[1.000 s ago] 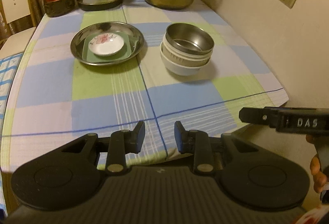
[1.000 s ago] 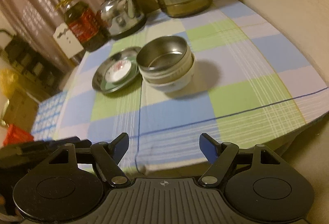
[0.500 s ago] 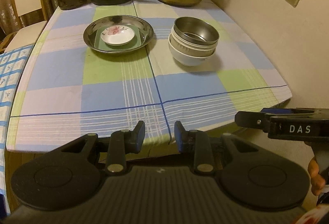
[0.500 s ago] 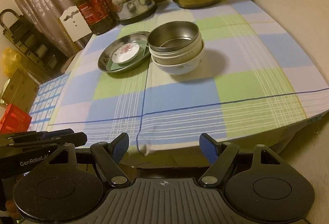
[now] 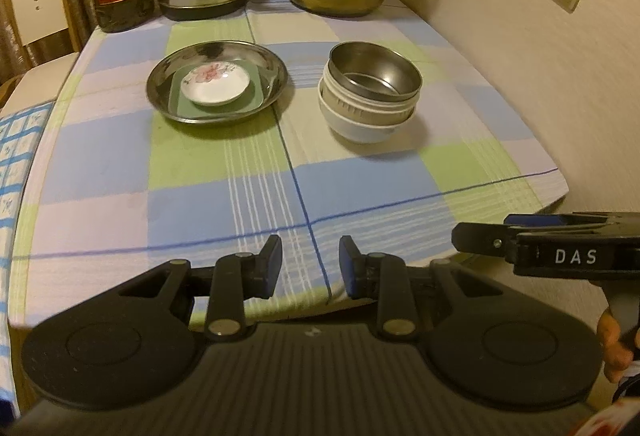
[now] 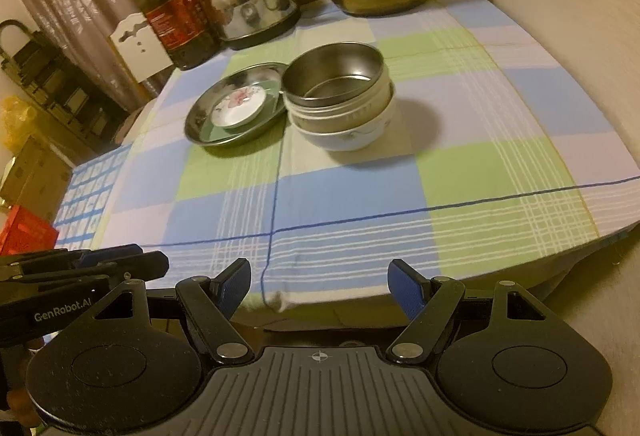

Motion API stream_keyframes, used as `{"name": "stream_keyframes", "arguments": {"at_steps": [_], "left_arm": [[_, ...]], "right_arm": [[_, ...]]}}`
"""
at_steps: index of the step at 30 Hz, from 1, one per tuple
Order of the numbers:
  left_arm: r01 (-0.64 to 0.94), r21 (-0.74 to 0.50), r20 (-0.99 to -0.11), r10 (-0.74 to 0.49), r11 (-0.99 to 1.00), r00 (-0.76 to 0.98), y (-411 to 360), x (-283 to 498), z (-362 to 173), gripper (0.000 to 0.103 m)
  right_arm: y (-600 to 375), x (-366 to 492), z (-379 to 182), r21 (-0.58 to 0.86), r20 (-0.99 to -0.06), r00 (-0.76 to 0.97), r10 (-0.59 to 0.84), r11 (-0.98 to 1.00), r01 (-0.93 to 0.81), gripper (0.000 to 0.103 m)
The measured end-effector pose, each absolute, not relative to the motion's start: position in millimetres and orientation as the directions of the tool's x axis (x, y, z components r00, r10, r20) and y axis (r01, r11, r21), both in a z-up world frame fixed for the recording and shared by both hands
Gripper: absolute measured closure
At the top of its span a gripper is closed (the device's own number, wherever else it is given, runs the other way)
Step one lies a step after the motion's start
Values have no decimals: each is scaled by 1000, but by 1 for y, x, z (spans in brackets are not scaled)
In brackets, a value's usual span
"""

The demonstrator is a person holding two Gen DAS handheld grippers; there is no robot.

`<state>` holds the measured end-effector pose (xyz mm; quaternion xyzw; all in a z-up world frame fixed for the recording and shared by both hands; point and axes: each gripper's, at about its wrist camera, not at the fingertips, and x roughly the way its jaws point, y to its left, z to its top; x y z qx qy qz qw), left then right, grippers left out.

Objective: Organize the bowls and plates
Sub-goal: 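Move the right gripper to the rim of the stacked bowls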

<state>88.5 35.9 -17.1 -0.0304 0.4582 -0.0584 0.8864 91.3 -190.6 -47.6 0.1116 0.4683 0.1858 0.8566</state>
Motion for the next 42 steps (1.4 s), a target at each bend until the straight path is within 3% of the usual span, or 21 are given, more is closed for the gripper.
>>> {"name": "stream_keyframes", "arguments": {"at_steps": [13, 23, 34, 42], "left_arm": [[198, -112, -741, -215, 974, 636, 40, 196, -17, 76], [281, -132, -702, -289, 951, 651, 29, 273, -26, 81], [303, -181, -748, -331, 936, 576, 25, 302, -53, 97], [300, -198, -760, -340, 933, 555, 27, 304, -57, 98]], "right_arm": [[-210, 160, -48, 361, -710, 630, 315, 931, -57, 29], [-219, 225, -58, 444, -608, 718, 339, 895, -47, 82], [-208, 253, -70, 428, -618, 704, 351, 901, -74, 97], [-208, 260, -76, 429, -636, 683, 360, 900, -75, 100]]}}
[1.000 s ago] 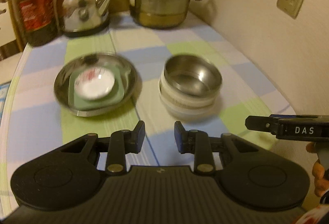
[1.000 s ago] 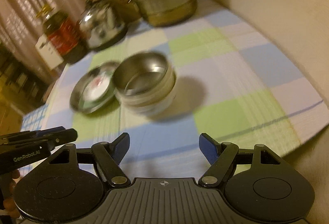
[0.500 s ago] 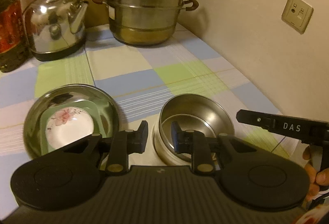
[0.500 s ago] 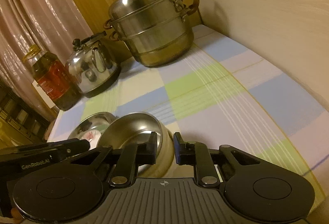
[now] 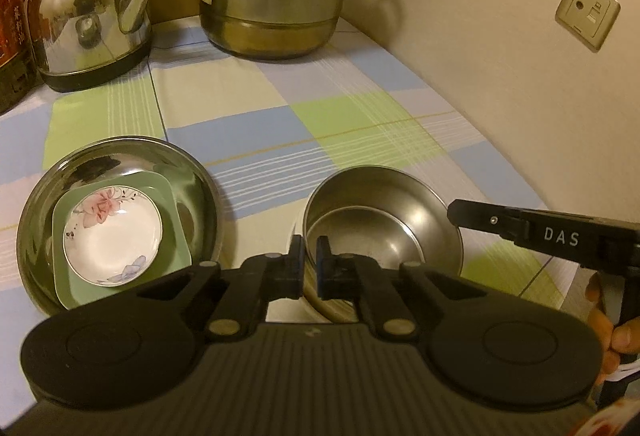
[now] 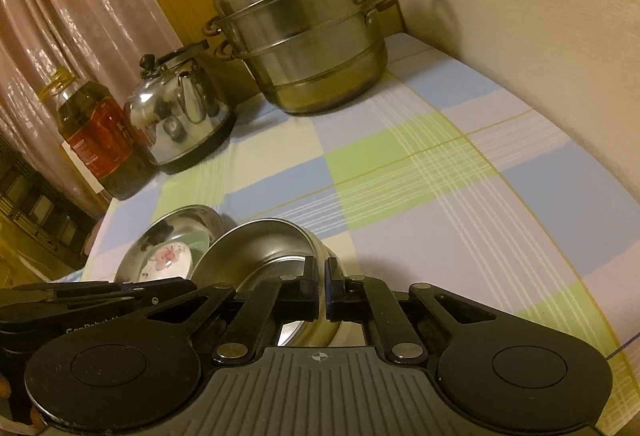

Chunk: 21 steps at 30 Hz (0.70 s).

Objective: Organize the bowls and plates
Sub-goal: 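Move the right gripper to the rim of the stacked bowls, then close the right gripper on the rims of the stacked bowls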

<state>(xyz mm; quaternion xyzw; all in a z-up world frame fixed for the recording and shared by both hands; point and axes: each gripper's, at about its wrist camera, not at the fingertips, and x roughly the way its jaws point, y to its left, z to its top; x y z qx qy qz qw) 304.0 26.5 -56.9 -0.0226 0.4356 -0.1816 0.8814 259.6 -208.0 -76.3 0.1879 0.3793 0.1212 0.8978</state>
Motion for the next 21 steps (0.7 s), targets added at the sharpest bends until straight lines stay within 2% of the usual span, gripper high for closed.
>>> {"name": "stream_keyframes", "arguments": {"at_steps": [8, 10, 11, 13, 15, 21], "left_arm": [[271, -229, -776, -344, 935, 529, 31, 309, -56, 94], [262, -237, -780, -344, 935, 522, 33, 309, -56, 85], [250, -241, -785, -340, 938, 518, 34, 309, -56, 75], [232, -254, -787, -340, 939, 515, 36, 311, -58, 71], [221, -260, -795, -339, 940, 503, 36, 314, -61, 71], [206, -284, -816, -349, 936, 461, 33, 324, -72, 71]], "right_arm": [[-212, 265, -72, 442, -646, 670, 367, 895, -64, 99], [-213, 267, -69, 437, -658, 658, 365, 897, -61, 99], [-213, 269, -68, 426, -671, 650, 356, 903, -55, 98], [-210, 273, -67, 396, -695, 636, 336, 917, -52, 89], [-209, 275, -70, 385, -705, 629, 327, 922, -48, 52], [-196, 283, -84, 358, -751, 582, 311, 933, -37, 51]]}}
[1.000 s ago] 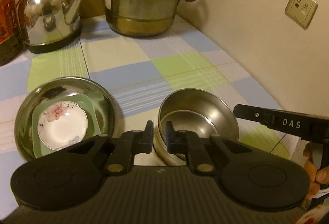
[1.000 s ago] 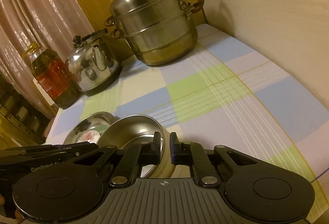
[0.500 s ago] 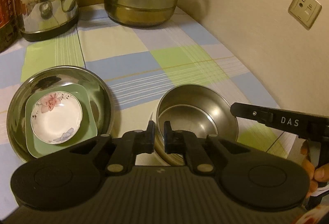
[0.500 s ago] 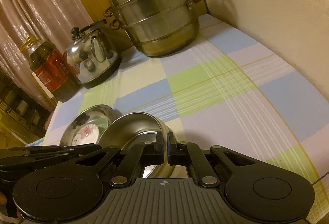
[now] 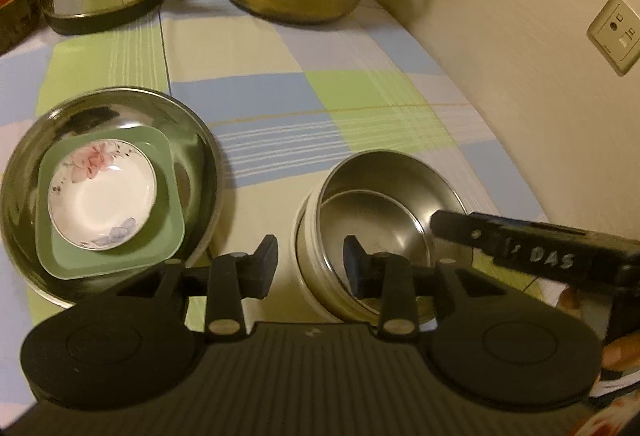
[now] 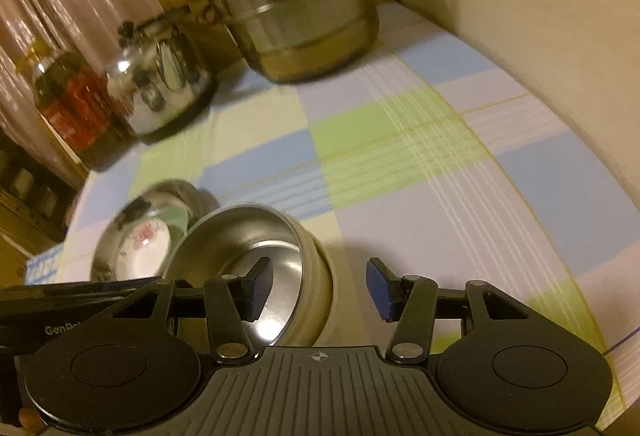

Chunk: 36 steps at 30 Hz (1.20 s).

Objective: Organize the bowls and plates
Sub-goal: 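Close the right gripper on the rims of the stacked bowls, then lift the bowl stack and carry it toward the steel plate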

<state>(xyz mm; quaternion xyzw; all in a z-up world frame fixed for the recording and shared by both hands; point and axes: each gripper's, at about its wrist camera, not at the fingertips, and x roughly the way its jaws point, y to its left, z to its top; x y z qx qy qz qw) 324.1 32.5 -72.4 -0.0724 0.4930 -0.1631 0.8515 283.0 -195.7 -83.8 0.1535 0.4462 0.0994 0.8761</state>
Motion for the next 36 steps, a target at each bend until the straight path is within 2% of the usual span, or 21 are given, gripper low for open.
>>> {"name": "stream_keyframes", "arguments": {"at_steps": [7, 9, 15, 26, 32, 36], "left_arm": [[224, -281, -826, -354, 933, 438, 27, 330, -81, 73], [230, -286, -825, -361, 930, 434, 27, 330, -82, 76], [244, -286, -826, -367, 927, 427, 29, 332, -83, 77], [274, -248, -824, -351, 929, 444, 24, 324, -82, 77], [211, -235, -836, -308, 949, 455, 27, 313, -79, 77], [114, -237, -841, -262, 965, 472, 31, 305, -78, 77]], "right_arm": [[-184, 290, -97, 330, -799, 527, 290, 944, -20, 53], [-184, 292, -99, 331, -804, 520, 288, 944, -11, 62], [-181, 296, -101, 334, -816, 506, 280, 942, 18, 72], [-176, 300, -99, 310, -828, 501, 252, 950, 35, 75], [-169, 306, -97, 301, -840, 466, 279, 953, -27, 76], [-162, 313, -96, 292, -839, 445, 315, 949, -121, 76]]}}
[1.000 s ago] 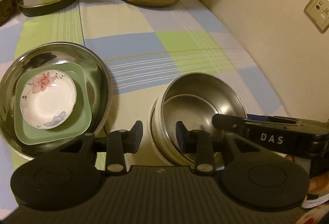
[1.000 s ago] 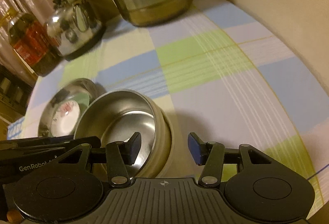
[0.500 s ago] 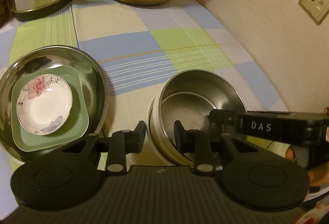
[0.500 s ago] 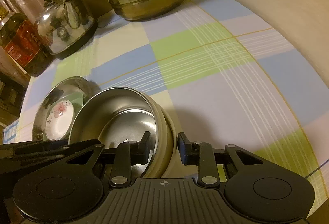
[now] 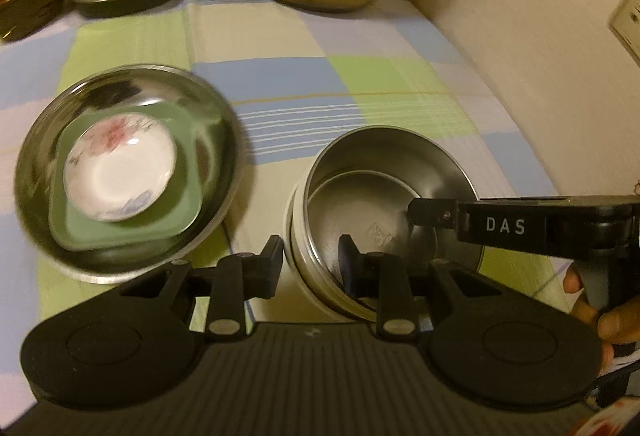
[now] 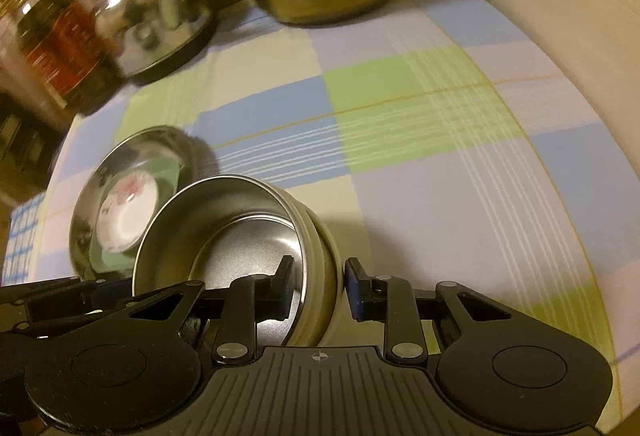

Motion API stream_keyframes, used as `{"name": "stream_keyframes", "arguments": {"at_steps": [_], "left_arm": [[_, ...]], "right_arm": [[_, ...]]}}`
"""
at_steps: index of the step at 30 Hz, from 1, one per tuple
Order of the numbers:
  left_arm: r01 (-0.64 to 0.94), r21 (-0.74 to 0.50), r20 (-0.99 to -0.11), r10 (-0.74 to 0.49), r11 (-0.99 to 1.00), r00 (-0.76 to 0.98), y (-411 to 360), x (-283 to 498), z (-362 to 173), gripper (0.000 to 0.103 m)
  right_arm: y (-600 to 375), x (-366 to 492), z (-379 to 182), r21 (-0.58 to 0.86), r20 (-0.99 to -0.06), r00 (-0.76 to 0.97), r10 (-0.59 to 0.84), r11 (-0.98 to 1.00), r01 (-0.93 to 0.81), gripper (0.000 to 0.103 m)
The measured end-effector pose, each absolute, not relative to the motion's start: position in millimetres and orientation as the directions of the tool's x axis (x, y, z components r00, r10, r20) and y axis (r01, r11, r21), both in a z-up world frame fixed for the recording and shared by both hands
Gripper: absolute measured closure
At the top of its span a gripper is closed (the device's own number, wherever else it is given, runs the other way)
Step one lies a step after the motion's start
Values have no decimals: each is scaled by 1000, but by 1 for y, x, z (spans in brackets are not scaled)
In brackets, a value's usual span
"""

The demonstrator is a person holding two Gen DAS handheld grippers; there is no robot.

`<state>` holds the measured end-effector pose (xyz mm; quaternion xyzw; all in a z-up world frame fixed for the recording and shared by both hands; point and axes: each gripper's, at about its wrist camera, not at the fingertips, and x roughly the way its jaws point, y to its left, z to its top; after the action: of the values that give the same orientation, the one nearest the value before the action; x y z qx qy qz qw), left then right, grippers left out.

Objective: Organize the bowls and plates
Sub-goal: 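Lift the bowl stack and carry it toward the steel plate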

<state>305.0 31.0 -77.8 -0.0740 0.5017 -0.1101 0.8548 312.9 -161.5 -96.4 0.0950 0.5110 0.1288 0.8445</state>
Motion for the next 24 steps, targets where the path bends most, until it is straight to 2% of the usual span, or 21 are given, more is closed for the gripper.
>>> {"name": "stream_keyframes", "arguments": {"at_steps": [12, 19, 24], "left_arm": [[-128, -220, -852, -126, 967, 508, 28, 295, -73, 79], [-177, -181, -857, -67, 967, 511, 21, 295, -74, 81], [-187, -161, -862, -45, 969, 505, 17, 295, -75, 82]], "right_arm": [[-159, 332, -104, 324, -837, 329, 437, 880, -346, 76], [-156, 329, -103, 297, -840, 348, 416, 890, -346, 76], [-160, 328, -104, 320, -843, 364, 397, 913, -254, 76]]}}
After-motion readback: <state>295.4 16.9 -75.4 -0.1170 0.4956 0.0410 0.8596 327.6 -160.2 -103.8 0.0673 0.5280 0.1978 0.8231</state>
